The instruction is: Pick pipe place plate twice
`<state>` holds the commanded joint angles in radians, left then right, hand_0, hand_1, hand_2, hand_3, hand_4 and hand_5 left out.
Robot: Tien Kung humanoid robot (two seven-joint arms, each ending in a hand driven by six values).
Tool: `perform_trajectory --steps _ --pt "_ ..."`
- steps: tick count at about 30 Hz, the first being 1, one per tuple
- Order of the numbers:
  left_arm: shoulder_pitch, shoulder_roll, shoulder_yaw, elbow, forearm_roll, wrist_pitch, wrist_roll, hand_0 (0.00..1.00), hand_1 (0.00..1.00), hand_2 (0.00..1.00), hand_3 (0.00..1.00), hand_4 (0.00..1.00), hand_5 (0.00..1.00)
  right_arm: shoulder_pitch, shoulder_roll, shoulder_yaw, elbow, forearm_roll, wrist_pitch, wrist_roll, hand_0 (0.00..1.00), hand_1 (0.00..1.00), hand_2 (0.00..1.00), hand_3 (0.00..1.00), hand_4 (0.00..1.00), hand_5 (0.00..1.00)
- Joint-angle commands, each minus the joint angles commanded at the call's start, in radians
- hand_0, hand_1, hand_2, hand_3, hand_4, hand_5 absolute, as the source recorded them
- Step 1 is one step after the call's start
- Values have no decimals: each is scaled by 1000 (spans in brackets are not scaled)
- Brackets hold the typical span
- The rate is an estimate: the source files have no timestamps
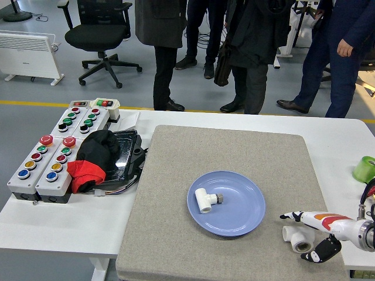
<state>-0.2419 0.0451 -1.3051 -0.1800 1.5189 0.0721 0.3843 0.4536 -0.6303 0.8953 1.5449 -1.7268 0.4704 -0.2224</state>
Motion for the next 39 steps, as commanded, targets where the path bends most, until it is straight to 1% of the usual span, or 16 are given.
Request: perform_trajectory --steps 2,5,6,11,12,17,18,23,24,29,30,35,36,39 --pt "-1 0 1 0 -3 1 0 723 748 701 647 400 998 -3 3 -4 -10 -12 -19 13 998 943 998 998 797 337" --pt "-3 0 3 0 -5 1 -1 723 748 701 647 400 998 -4 5 -9 -18 -25 -34 22 998 943 998 998 797 337" --pt "-3 0 3 0 -6 1 -1 721 747 701 647 401 998 -4 5 -11 -20 -32 -37 24 914 887 989 956 778 293" --pt "-4 -1 5 0 -7 1 -1 721 747 701 647 401 998 -9 9 -14 -26 -50 -51 35 914 887 989 956 778 293" --pt "-4 -1 5 0 -8 1 -1 721 747 700 646 401 998 -10 9 -15 -26 -53 -52 36 818 811 926 907 755 249" --pt "-6 -1 5 0 -6 0 -1 721 747 700 646 401 998 -13 11 -24 -30 -75 -70 47 818 811 926 907 755 249" --pt "-6 -1 5 0 -6 0 -1 721 746 700 646 403 998 -14 11 -25 -30 -79 -73 50 694 718 753 849 729 211" --pt "-6 -1 4 0 -5 0 -1 721 746 700 646 403 998 -14 12 -27 -29 -93 -80 56 694 718 753 849 729 211" --pt "-6 -1 4 0 -5 0 -1 721 746 700 645 404 998 -15 12 -27 -27 -94 -81 58 586 633 626 821 715 188" --pt "-6 -1 4 0 -4 1 -2 721 746 700 645 404 998 -16 12 -28 -21 -97 -81 58 586 633 626 821 715 188" --pt "-6 -1 4 0 -5 1 -2 721 746 700 647 403 998 -16 11 -28 -20 -97 -81 57 521 589 568 806 708 182" --pt "-6 -1 6 0 -6 2 -2 721 746 700 647 403 998 -16 11 -30 -17 -99 -80 55 521 589 568 806 708 182" --pt "-7 -1 6 0 -6 2 -2 721 745 700 647 403 998 -17 11 -30 -17 -97 -81 56 487 549 520 792 698 172" --pt "-7 0 5 0 -5 2 -2 721 745 700 647 403 998 -17 11 -30 -16 -94 -87 58 487 549 520 792 698 172"
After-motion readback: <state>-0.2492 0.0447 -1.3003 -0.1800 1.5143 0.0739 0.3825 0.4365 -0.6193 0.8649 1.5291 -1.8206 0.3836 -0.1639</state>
